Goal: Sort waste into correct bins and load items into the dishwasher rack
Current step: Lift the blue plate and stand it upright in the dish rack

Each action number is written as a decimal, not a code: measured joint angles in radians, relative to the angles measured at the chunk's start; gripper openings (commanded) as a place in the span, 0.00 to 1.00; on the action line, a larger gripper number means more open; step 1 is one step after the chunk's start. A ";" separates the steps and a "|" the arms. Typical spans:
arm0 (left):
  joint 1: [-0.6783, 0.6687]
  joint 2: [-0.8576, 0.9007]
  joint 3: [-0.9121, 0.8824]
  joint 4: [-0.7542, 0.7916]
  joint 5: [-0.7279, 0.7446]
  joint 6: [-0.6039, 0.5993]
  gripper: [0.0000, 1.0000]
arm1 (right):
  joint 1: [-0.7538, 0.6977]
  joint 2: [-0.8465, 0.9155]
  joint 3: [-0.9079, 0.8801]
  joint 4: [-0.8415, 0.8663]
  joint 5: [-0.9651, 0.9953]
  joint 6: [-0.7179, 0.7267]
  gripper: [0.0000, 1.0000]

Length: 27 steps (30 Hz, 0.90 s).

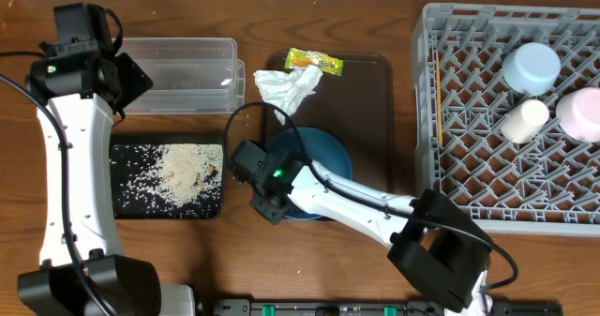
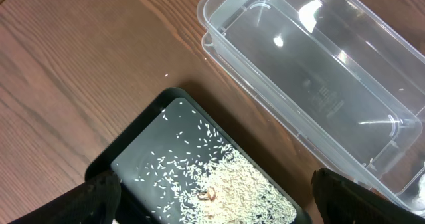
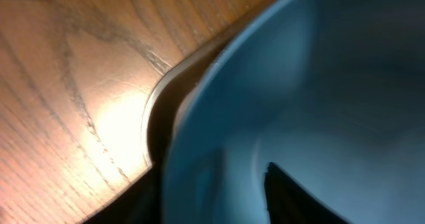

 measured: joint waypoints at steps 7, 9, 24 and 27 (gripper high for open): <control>0.000 0.000 0.000 0.000 0.000 0.000 0.95 | 0.000 0.000 -0.001 0.010 0.016 0.019 0.09; 0.000 0.000 0.000 0.000 0.000 0.000 0.95 | 0.000 0.000 -0.001 0.011 0.015 0.023 0.04; 0.000 0.000 0.000 0.000 0.000 0.000 0.95 | -0.092 -0.001 0.321 -0.211 -0.003 0.027 0.01; 0.000 0.000 0.000 0.000 0.000 0.000 0.95 | -0.191 -0.006 0.447 -0.291 -0.004 0.027 0.01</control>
